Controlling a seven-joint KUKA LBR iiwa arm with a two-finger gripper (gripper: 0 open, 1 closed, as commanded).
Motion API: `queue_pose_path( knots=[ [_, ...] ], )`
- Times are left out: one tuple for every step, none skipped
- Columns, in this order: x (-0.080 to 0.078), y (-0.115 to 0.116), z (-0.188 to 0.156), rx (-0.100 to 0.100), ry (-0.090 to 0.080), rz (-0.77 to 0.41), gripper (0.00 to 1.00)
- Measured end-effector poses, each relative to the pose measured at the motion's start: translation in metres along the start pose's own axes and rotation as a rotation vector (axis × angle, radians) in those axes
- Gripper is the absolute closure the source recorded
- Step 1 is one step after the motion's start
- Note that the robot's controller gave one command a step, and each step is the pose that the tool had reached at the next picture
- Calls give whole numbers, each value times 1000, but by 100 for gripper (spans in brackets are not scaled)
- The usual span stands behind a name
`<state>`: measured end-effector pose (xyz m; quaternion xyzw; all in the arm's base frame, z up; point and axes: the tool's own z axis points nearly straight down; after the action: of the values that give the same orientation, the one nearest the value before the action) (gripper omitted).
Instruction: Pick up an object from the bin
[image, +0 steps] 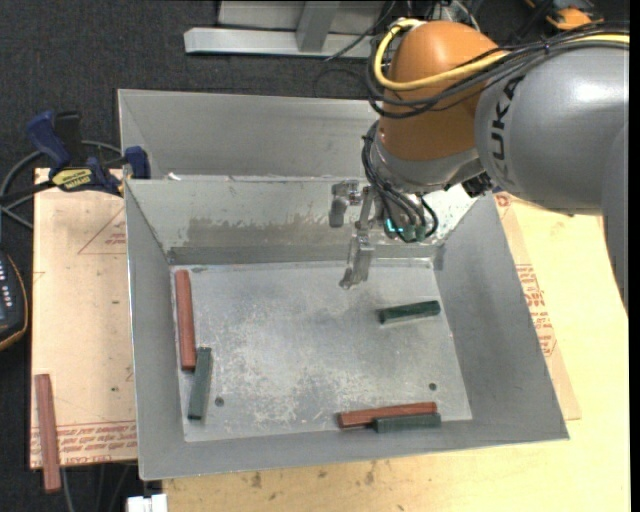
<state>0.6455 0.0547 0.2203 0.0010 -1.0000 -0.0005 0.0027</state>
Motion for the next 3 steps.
queue_pose_path(
  knots=[
    [30,-92,10,2,-5,174,0],
    [38,-162,96,2,-2,-183,0],
    [4,-167,152,1,-7,-574,0]
  ],
)
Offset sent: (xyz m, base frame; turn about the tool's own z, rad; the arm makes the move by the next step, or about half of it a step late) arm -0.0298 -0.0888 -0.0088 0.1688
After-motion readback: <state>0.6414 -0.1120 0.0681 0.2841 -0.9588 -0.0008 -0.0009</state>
